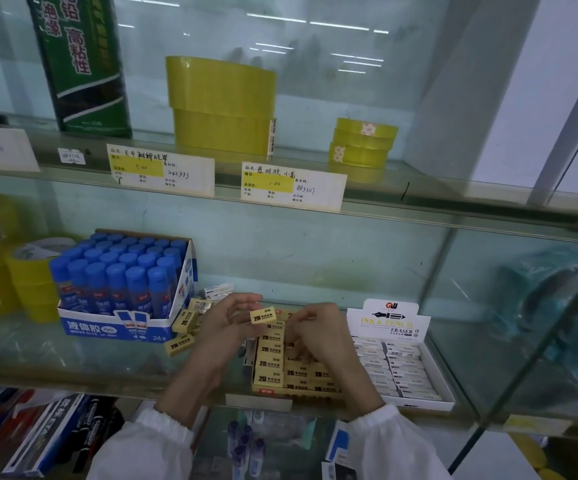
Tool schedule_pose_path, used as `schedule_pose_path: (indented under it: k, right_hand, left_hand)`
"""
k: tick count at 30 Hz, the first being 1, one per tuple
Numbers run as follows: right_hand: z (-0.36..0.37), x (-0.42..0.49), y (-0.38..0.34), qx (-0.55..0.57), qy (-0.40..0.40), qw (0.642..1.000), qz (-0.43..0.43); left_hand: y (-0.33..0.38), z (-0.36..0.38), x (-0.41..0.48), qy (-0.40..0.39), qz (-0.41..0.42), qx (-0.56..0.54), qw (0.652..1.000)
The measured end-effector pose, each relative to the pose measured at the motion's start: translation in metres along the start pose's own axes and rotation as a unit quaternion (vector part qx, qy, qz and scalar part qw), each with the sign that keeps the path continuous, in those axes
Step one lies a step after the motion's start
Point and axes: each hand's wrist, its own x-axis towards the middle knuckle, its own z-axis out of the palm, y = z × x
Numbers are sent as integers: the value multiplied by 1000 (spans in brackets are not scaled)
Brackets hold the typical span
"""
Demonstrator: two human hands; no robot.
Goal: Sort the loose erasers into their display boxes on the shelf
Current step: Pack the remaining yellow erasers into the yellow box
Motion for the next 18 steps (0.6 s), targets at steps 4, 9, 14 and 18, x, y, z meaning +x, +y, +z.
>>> schedule_pose_path:
  k: [4, 9, 14, 18]
  right_hand:
    - [-9, -1, -4, 35, 35, 998, -42]
    - [-5, -9, -9, 104, -35, 993, -54]
    - [-30, -15, 2, -2, -17, 996, -83]
    - [-41, -25, 10, -106, -111, 985, -74]
  left_hand:
    - [2, 0, -2, -32, 18, 15, 999]
    - [2, 2, -4, -81, 47, 15, 995]
    - [-2, -2, -1, -69, 34, -13, 997]
    - [-5, -3, 4, -43, 10, -35, 998]
